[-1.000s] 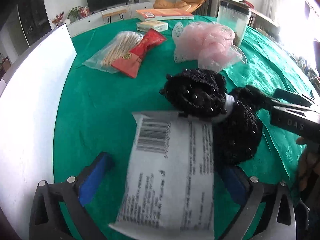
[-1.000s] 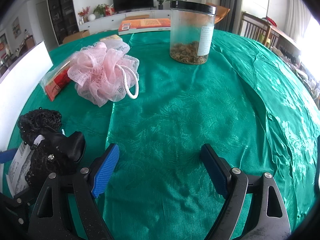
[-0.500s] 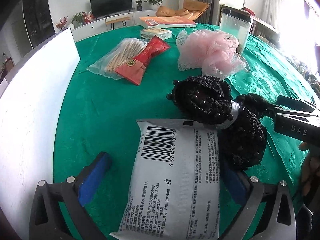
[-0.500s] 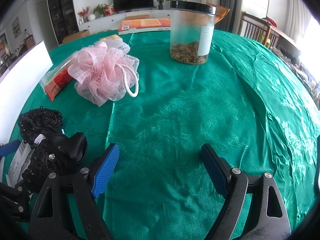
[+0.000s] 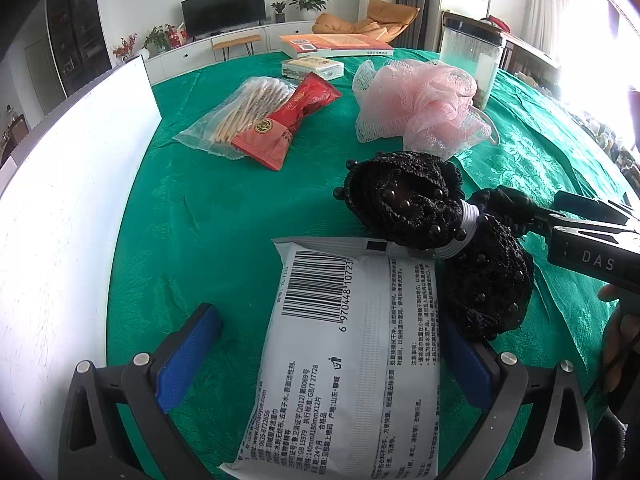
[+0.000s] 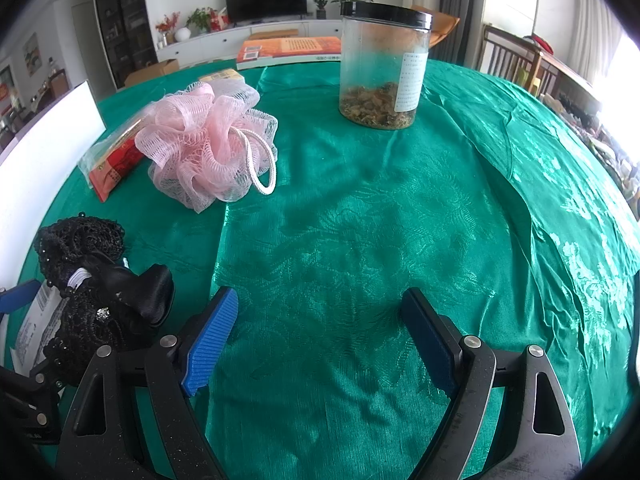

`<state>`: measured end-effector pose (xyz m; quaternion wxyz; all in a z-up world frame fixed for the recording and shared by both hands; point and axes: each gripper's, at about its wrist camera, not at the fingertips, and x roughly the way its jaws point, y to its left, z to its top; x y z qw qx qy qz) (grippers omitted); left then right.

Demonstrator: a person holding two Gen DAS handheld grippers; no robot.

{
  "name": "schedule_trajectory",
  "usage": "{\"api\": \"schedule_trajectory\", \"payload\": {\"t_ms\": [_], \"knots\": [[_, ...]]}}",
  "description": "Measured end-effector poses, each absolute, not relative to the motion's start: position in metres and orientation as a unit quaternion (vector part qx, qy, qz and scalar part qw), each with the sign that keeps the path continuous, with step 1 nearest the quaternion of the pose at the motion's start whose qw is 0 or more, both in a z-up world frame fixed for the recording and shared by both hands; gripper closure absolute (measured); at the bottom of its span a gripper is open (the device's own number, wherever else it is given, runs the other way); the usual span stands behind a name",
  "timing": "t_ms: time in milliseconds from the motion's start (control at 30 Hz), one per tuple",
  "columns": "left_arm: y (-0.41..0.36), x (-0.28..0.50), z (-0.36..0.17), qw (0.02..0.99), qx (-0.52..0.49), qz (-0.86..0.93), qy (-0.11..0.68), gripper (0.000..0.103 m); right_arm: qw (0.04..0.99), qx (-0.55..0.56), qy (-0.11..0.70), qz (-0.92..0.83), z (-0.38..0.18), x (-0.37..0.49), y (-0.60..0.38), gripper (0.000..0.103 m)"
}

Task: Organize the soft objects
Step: 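Grasp the black lace bag with right tool while left tool grasps the white barcode packet, then carry both items into the white box and open both tools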

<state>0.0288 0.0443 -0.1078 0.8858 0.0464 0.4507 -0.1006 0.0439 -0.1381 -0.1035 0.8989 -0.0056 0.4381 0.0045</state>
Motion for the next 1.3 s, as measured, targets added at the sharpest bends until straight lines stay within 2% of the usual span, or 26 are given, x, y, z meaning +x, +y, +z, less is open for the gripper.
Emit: {"api": "schedule_trajectory", "payload": {"t_ms": [367, 467, 600, 700, 800, 833, 867, 900, 1000, 1067, 1100, 1200, 1300], "knots": [[0.044, 0.029, -0.108, 0.885, 0.046, -0.101, 0.451, 0.000, 0.899, -0.005, 0.438, 0.005, -0.103, 0.044, -0.138, 0.017], [0.046, 0.031, -0.105, 0.869, 0.055, -0.114, 0.479, 0.000, 0.896, -0.011, 0.444, 0.025, -0.102, 0.045, -0.140, 0.016], [0.053, 0.025, -0.102, 0.854, 0.053, -0.117, 0.503, 0.000, 0.895, 0.003, 0.425, 0.135, -0.062, 0.041, -0.144, 0.018], [0.048, 0.021, -0.103, 0.853, 0.061, -0.121, 0.504, 0.004, 0.872, -0.052, 0.419, 0.248, -0.031, 0.044, -0.101, 0.018], [0.042, 0.016, -0.103, 0.852, 0.084, -0.126, 0.501, 0.005, 0.822, -0.120, 0.480, 0.282, -0.052, 0.064, -0.052, 0.020], [0.041, 0.015, -0.102, 0.852, 0.090, -0.127, 0.499, 0.006, 0.807, -0.136, 0.502, 0.281, -0.065, 0.070, -0.044, 0.022], [0.041, 0.014, -0.102, 0.853, 0.092, -0.127, 0.498, 0.006, 0.792, -0.146, 0.521, 0.282, -0.076, 0.074, -0.040, 0.032], [0.042, 0.014, -0.102, 0.853, 0.090, -0.128, 0.498, 0.006, 0.779, -0.139, 0.539, 0.288, -0.085, 0.076, -0.043, 0.074], [0.046, 0.018, -0.103, 0.858, 0.066, -0.125, 0.494, 0.013, 0.795, -0.081, 0.543, 0.259, -0.080, 0.078, -0.081, 0.074], [0.045, 0.019, -0.100, 0.864, 0.063, -0.115, 0.485, 0.032, 0.811, -0.053, 0.544, 0.208, -0.077, 0.080, -0.113, 0.074], [0.045, 0.020, -0.097, 0.870, 0.063, -0.105, 0.478, 0.036, 0.819, -0.035, 0.545, 0.175, -0.076, 0.081, -0.132, 0.074], [0.052, 0.023, -0.092, 0.868, 0.010, -0.124, 0.481, 0.038, 0.827, 0.005, 0.555, 0.091, -0.087, 0.083, -0.173, 0.074], [0.063, 0.017, -0.071, 0.875, -0.034, -0.136, 0.464, 0.038, 0.826, 0.053, 0.554, 0.086, -0.085, 0.083, -0.188, 0.074]]}}
